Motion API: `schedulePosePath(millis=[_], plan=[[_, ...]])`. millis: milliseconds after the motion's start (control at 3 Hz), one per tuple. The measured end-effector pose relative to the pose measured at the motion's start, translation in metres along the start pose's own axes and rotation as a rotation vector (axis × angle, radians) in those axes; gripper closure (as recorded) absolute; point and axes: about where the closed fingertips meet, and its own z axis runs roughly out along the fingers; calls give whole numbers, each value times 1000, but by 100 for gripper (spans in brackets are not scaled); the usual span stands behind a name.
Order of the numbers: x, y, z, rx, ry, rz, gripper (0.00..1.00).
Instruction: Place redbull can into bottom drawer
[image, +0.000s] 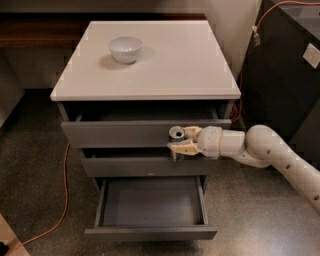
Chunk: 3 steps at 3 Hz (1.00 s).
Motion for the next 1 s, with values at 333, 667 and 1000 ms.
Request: schedulePosePath(millis=[333,667,1000], plan=[[11,9,10,-26,2,20,100],[34,25,28,-56,-1,49,100],[60,40,43,-64,-10,79,100]])
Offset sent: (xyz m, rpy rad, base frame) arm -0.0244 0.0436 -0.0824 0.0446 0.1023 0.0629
